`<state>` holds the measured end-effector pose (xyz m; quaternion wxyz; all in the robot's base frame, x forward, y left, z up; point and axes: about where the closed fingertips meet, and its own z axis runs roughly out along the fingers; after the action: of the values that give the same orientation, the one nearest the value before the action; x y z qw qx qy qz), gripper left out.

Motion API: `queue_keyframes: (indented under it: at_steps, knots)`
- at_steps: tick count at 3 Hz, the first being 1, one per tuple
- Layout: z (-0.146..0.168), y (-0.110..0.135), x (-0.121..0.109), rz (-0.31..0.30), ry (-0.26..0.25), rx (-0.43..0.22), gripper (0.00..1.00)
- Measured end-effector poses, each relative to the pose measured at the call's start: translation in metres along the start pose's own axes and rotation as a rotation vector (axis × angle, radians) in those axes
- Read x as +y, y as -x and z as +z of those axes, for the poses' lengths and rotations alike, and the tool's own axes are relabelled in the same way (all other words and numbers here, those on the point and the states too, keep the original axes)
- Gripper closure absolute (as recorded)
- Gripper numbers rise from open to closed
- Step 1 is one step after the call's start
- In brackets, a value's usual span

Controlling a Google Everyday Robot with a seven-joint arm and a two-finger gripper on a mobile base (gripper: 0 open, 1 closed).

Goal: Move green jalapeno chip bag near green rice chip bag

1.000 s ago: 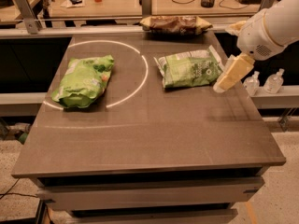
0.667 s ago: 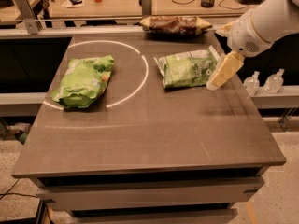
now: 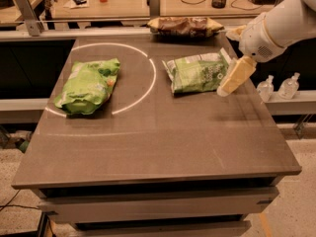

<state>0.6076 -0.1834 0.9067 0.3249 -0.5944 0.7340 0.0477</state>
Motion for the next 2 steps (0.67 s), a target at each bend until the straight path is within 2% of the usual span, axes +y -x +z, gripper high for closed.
queue_keyframes:
  at_steps: [1, 2]
  knots:
    - [0.016, 0.0, -0.003, -0.035, -0.024, -0.035, 0.0]
    - [0.031, -0.006, -0.013, -0.023, -0.038, -0.047, 0.0]
